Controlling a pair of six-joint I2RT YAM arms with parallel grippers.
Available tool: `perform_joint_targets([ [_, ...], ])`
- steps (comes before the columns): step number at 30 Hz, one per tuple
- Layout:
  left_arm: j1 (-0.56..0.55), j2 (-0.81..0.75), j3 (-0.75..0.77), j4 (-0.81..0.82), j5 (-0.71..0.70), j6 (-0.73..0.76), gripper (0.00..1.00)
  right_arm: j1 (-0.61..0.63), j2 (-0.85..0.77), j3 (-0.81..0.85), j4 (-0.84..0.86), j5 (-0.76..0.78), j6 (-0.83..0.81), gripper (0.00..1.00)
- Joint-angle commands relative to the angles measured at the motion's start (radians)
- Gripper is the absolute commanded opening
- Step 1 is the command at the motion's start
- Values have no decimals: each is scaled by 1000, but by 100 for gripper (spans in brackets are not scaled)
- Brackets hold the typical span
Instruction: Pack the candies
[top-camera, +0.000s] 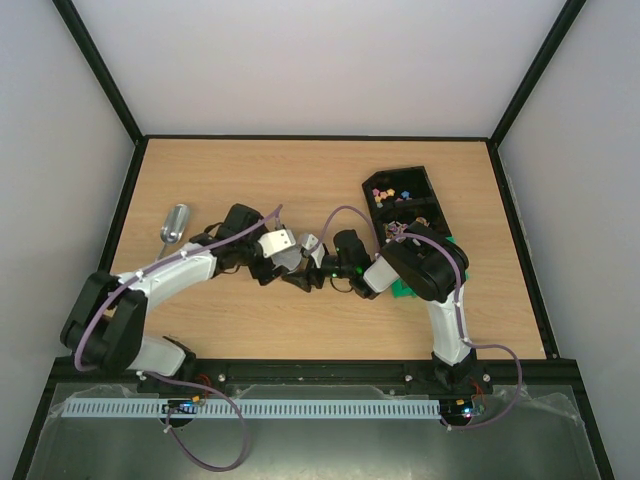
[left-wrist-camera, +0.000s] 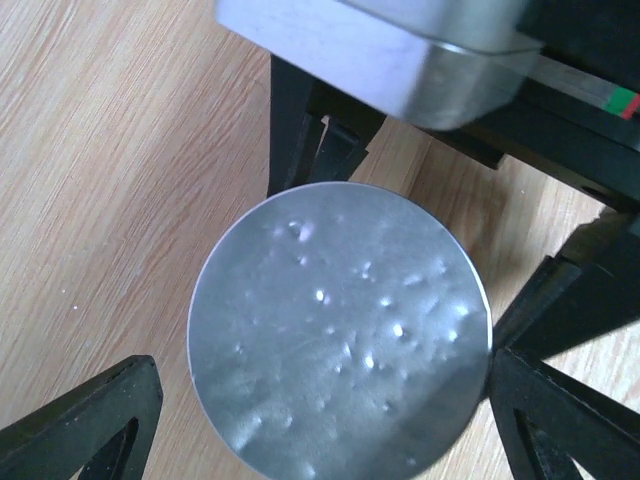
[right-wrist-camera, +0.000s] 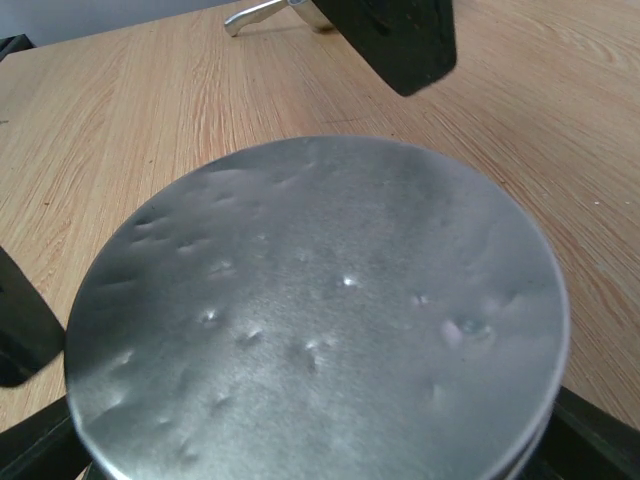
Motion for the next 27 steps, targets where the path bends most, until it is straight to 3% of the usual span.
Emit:
perform_joint_targets([
  [1, -2, 41, 37, 32, 6, -46, 92, 9, 23, -23, -77, -20, 10, 17],
  [7, -2, 79, 47, 40, 10, -26, 90, 9, 22, -24, -73, -20, 9, 17],
  [15, 3, 109, 55, 13, 49, 28, 65, 9, 18, -27, -73, -22, 7, 17],
  [17, 4, 120, 57, 0, 50, 39, 67, 9, 19, -27, -73, -22, 6, 17],
  [22, 26, 127, 45, 30, 36, 21, 86, 8, 18, -27, -74, -21, 4, 17],
  [27, 49, 119, 39, 42, 31, 11, 89, 8, 18, -27, -72, -22, 3, 17],
])
